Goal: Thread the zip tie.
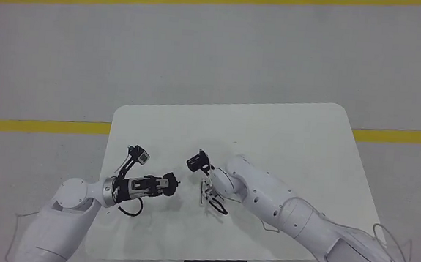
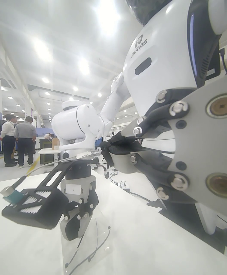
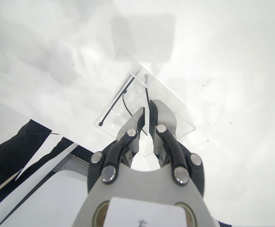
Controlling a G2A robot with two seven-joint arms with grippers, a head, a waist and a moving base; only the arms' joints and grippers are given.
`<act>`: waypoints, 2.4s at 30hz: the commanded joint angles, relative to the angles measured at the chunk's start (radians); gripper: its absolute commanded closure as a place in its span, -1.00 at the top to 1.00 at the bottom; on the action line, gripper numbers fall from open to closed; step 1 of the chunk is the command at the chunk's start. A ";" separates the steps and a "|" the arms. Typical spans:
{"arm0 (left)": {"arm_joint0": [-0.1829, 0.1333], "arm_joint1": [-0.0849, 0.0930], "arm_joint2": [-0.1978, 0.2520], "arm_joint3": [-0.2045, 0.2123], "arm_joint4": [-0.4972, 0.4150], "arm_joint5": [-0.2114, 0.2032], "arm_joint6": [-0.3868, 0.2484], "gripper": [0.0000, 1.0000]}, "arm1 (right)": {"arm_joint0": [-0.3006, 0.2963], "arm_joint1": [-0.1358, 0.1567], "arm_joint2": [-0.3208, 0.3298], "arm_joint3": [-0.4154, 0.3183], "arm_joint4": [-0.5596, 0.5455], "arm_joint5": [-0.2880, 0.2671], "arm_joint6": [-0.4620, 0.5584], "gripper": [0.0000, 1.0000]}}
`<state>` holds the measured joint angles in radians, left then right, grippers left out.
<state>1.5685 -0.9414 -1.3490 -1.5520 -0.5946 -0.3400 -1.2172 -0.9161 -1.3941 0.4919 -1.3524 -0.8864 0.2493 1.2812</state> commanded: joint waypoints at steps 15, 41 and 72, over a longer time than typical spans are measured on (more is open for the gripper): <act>0.000 0.000 0.000 0.000 0.000 0.000 0.000 -1.00 | 0.009 -0.035 -0.003 0.084 0.003 -0.012 -0.015 -0.70; 0.000 0.000 0.000 0.000 0.000 0.000 0.000 -1.00 | -0.038 -0.042 0.029 0.030 -0.075 -0.006 0.010 -0.64; 0.000 0.000 0.000 0.000 0.000 0.000 0.000 -1.00 | -0.072 -0.049 0.082 -0.033 -0.140 -0.005 0.070 -1.00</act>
<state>1.5685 -0.9414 -1.3490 -1.5520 -0.5946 -0.3400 -1.2172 -0.9837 -1.4452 0.5673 -1.3720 -1.0281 0.2486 1.3476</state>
